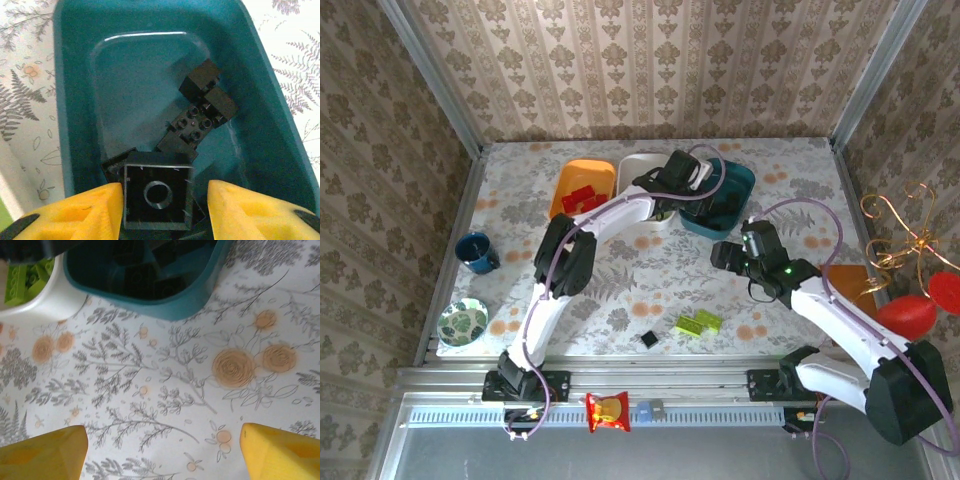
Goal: Sort the legos into containers by color
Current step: Place the lego in the container, then pick up the lego from the bottom-center of the table.
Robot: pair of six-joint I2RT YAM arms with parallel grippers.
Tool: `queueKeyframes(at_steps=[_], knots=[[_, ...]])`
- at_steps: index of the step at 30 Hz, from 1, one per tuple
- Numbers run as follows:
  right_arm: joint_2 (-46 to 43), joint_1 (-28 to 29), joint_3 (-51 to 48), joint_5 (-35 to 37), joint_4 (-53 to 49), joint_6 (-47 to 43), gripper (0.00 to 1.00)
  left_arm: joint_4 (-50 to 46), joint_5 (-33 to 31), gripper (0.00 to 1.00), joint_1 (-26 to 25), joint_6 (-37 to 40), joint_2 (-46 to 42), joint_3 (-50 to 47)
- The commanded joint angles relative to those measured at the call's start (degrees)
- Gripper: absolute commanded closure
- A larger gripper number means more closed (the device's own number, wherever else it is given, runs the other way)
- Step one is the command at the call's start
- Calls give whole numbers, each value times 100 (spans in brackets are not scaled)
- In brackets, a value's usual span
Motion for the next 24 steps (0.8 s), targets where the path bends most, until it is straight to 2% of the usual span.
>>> queueKeyframes(at_steps=[1, 4, 6, 9, 12, 15, 17, 20, 24], knots=[[-137, 223, -111, -542, -221, -155, 19, -68, 271, 39, 65, -187, -449, 110], [-117, 653, -107, -612, -284, -292, 19, 389, 290, 29, 84, -300, -1161, -627], [-79, 1002, -72, -575, -305, -363, 18, 707, 310, 26, 106, -416, -1730, -1270], [87, 1544, 4, -662, -192, -442, 18, 1403, 243, 20, 176, -682, -2849, -2644], [432, 2071, 154, -643, -90, -512, 17, 2042, -145, 12, 229, -839, -4086, -4133], [899, 2657, 376, -512, -53, -619, 17, 2058, -678, 9, 270, -874, -5188, -5245], [1283, 3051, 566, -411, -66, -681, 16, 1963, -979, 0, 274, -910, -5919, -5897], [1828, 3588, 854, -399, -67, -739, 16, 1714, -1365, 0, 265, -893, -6846, -6645], [2700, 4270, 1362, -192, -422, -898, 17, 1299, -1700, 0, 274, -895, -7643, -7246]])
